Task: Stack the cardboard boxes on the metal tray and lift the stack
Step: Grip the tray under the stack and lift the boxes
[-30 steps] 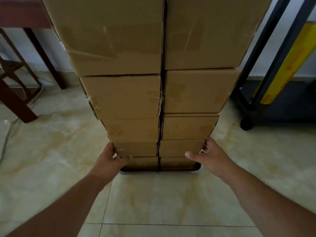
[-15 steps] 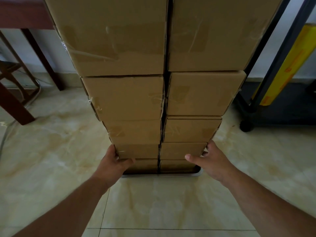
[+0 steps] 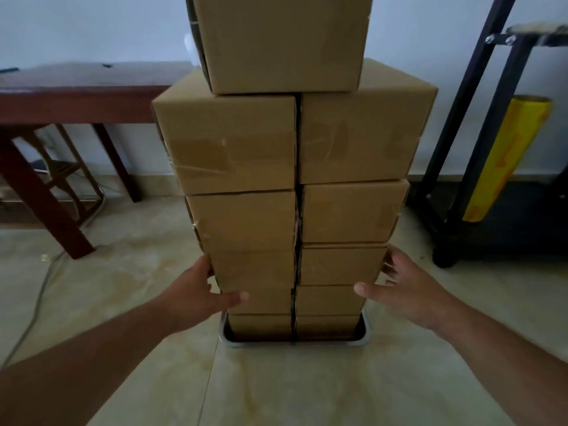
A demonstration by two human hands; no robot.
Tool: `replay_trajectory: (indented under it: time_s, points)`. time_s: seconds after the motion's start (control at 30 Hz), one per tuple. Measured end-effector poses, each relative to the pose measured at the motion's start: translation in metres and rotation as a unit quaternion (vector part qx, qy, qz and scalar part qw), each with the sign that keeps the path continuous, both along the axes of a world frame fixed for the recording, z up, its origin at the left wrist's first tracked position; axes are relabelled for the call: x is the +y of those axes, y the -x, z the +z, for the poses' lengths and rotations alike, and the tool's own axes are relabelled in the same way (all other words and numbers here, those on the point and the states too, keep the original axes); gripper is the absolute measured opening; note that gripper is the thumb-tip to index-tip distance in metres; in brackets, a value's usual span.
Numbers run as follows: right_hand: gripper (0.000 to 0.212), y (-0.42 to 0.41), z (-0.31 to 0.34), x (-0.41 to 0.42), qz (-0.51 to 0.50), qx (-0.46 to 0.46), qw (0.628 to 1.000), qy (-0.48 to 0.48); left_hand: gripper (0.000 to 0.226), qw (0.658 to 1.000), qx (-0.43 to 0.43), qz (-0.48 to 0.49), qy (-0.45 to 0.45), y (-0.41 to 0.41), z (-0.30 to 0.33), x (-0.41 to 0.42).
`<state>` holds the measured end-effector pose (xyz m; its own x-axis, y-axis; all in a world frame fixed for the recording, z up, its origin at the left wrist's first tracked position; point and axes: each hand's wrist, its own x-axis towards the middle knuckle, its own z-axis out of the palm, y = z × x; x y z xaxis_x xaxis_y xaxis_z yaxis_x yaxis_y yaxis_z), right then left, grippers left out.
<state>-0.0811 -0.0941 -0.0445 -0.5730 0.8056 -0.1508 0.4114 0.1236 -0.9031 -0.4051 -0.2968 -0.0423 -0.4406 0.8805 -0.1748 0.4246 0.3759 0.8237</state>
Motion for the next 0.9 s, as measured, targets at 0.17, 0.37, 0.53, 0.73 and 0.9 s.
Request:
replay_trajectory:
  time_s: [0.17,0.37,0.53,0.73,0.9]
  points:
    - [0.109,0.004,0.021,-0.001,0.031,-0.019,0.999,-0.004,0.096,0.999,0.024,0.021,0.023,-0.001,0.010,-0.002]
    - [0.096,0.011,0.020,-0.002,-0.002,-0.023,1.000,-0.016,0.076,0.993,-0.001,0.113,-0.029,-0.018,-0.005,0.010]
    - [0.087,0.013,0.017,-0.002,-0.025,-0.029,0.999,-0.033,0.071,0.989,0.014,0.140,-0.045,-0.023,-0.011,0.016]
    - [0.084,0.017,0.020,0.000,-0.034,-0.027,0.998,-0.036,0.068,0.987,0.006,0.152,-0.055,-0.025,-0.008,0.018]
    - [0.094,0.012,0.023,-0.002,-0.029,-0.054,0.998,-0.030,0.081,0.991,-0.008,0.120,-0.050,-0.026,-0.003,0.013]
